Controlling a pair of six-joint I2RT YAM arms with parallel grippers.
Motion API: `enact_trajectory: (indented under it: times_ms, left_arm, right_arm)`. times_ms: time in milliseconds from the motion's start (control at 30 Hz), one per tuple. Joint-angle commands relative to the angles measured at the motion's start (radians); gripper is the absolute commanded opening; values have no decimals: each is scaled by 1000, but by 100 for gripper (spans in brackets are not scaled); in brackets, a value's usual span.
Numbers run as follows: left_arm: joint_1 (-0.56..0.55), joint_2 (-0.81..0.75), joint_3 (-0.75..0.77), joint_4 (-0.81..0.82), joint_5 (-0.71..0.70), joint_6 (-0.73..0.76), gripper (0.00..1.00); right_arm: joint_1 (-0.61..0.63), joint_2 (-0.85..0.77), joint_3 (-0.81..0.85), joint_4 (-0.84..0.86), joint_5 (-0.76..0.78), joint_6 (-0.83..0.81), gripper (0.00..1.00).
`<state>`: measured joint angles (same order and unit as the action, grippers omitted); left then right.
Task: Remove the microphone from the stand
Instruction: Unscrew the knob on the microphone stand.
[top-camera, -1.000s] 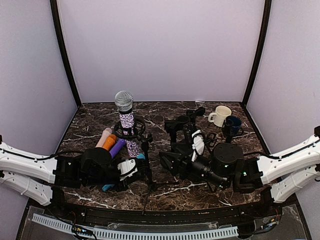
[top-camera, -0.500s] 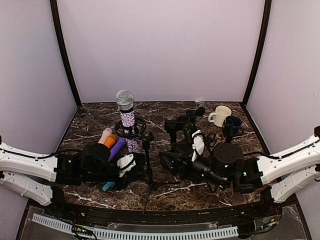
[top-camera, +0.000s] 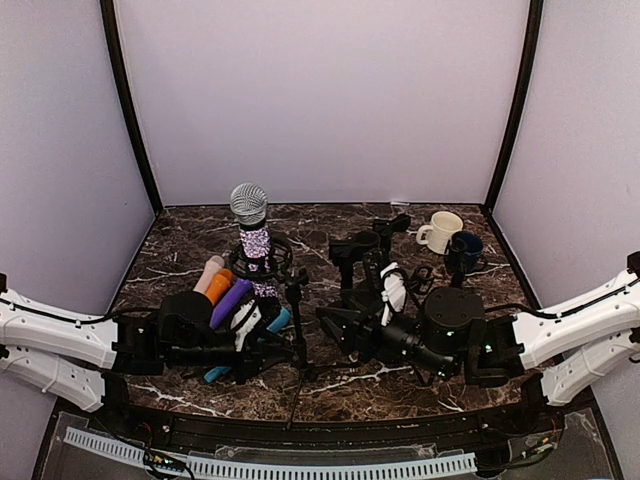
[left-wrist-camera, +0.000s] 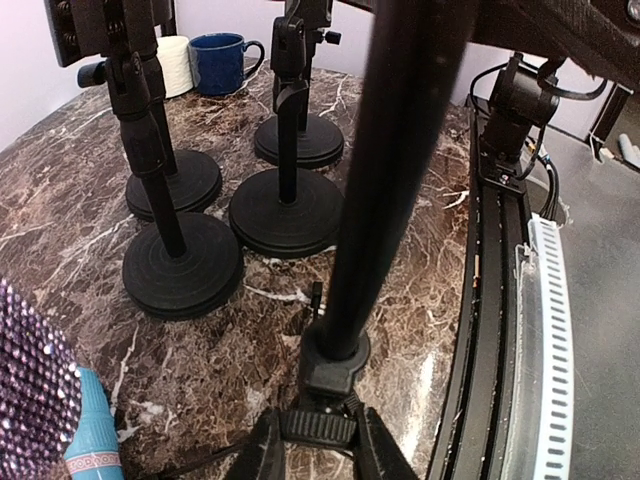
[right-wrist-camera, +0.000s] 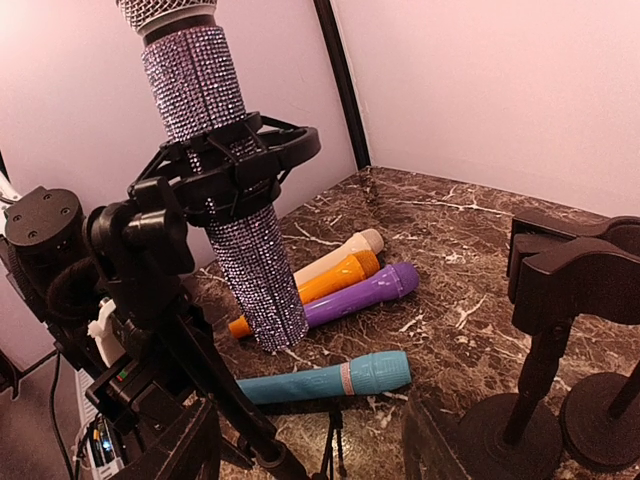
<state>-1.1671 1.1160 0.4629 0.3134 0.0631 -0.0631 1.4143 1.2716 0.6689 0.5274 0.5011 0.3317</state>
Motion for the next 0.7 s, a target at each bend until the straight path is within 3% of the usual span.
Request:
enact_trajectory:
  times_ms: [0, 433, 667]
  left_arm:
    - [1, 17, -66, -21, 79, -170, 13]
    - [42, 6, -192, 167, 216, -504, 13]
    - [79, 40, -210, 233, 306, -604, 13]
  right_arm:
    - [-5, 19, 16, 23, -35, 4, 60]
    - [-5, 40, 33, 23, -70, 7, 58]
    - [-5, 60, 48, 32, -104, 0, 58]
